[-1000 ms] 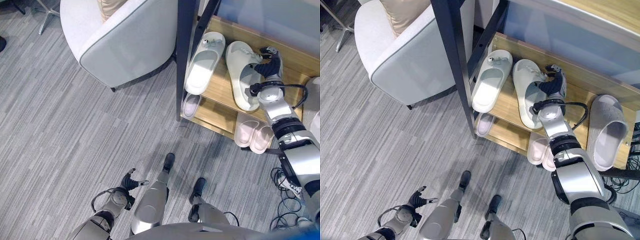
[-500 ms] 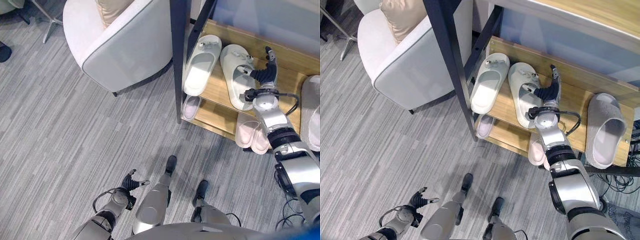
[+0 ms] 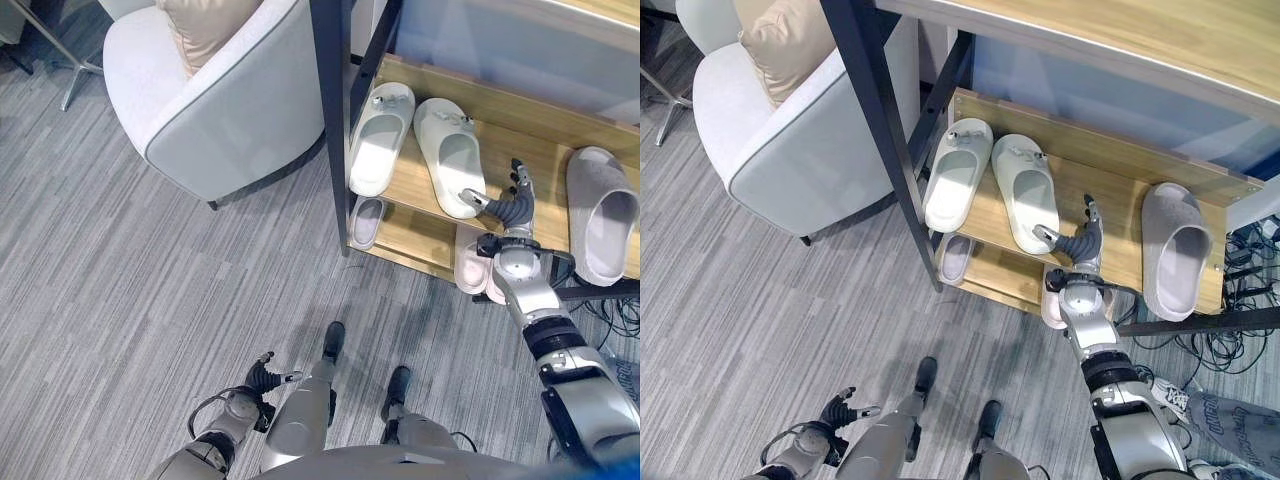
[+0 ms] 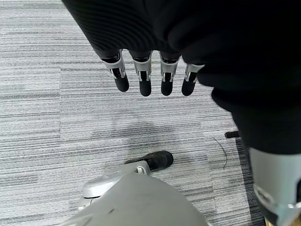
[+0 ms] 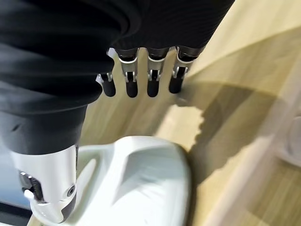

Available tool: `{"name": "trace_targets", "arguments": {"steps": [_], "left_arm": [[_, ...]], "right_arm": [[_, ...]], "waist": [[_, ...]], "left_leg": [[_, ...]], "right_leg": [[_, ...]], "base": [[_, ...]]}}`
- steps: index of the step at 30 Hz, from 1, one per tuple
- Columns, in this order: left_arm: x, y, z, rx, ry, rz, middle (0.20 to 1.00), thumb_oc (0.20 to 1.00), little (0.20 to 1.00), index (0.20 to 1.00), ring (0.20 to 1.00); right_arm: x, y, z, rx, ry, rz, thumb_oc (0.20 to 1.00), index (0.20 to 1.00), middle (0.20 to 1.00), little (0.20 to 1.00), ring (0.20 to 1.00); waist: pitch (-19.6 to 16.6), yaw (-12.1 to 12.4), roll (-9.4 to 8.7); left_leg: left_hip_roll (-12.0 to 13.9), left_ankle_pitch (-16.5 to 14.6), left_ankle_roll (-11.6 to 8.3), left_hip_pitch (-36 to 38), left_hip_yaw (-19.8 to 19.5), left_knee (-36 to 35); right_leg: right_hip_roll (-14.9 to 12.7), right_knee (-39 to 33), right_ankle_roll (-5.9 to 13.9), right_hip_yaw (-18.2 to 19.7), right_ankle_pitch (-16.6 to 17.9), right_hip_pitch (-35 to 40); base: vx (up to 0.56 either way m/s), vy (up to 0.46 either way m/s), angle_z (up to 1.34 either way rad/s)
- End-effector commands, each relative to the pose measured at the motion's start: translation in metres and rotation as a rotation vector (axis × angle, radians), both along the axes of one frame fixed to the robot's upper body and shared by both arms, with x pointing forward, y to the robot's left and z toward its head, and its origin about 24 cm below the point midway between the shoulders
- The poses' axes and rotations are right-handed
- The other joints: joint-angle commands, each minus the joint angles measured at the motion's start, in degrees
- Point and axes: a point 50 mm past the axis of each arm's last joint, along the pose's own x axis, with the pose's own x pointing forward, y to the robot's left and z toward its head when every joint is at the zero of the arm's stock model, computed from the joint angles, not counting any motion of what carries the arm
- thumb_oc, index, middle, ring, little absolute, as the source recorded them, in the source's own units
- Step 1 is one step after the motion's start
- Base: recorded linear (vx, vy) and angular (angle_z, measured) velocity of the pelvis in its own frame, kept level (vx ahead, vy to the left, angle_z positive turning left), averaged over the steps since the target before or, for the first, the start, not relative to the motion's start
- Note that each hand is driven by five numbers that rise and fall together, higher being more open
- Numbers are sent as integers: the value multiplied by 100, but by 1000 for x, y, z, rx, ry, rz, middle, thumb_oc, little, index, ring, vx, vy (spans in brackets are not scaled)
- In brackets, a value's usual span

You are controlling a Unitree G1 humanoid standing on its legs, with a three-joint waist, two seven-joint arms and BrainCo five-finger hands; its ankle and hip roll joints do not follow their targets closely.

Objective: Arrange the slippers neatly on the shoe rack.

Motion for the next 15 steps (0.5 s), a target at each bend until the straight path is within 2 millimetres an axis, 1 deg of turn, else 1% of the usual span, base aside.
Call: {"name": "trace_targets", "arguments": {"steps": [1,2,4,6,7,8,15], "left_arm": [[-2,-2,-4,-14,43,32,1000,1000,1000,1000,1000],[-2,-2,-4,-14,43,32,1000,1000,1000,1000,1000],[-6,-2,-5,-16,58,33,1000,1000,1000,1000,1000],[-8,-1,-6,-18,64,39,1000,1000,1000,1000,1000],[-8,-1,-6,-18,65,39,1000,1000,1000,1000,1000],[-10,1,-6,-15,70,40,1000,1000,1000,1000,1000],[-12,2,-7,-17,76,38,1000,1000,1000,1000,1000]], "right_arm": [[-1,0,11,52,-76,35,1000,1000,1000,1000,1000],[-1,0,11,52,-76,35,1000,1000,1000,1000,1000],[-5,5,2,71,-47,59,1000,1000,1000,1000,1000],[-8,11,-4,70,-28,90,1000,1000,1000,1000,1000],[-8,11,-4,70,-27,90,1000,1000,1000,1000,1000],[-9,17,-6,60,-15,130,1000,1000,1000,1000,1000],[-9,26,-8,5,9,214,1000,1000,1000,1000,1000]], "waist": [[-31,7,-92],[-32,7,-92],[-45,-19,-89],[-56,-40,-81],[-56,-41,-81],[-73,-53,-79],[-83,-69,-79]], "left_leg": [[84,-724,-360,155,-267,0],[84,-725,-360,156,-267,0],[91,-727,-355,190,-238,0],[89,-732,-349,220,-223,0],[89,-732,-349,221,-223,0],[83,-741,-347,241,-212,0],[72,-734,-344,243,-181,0]], "right_leg": [[-617,40,476,22,244,40],[-617,40,476,22,244,41],[-619,42,472,40,246,63],[-627,50,467,50,244,87],[-627,50,467,50,243,88],[-639,47,475,58,253,91],[-647,53,476,75,270,71]], "base": [[-13,7,-15],[-15,6,-13],[-5,1,-2],[0,0,0],[0,0,0],[0,0,0],[0,0,0]]}}
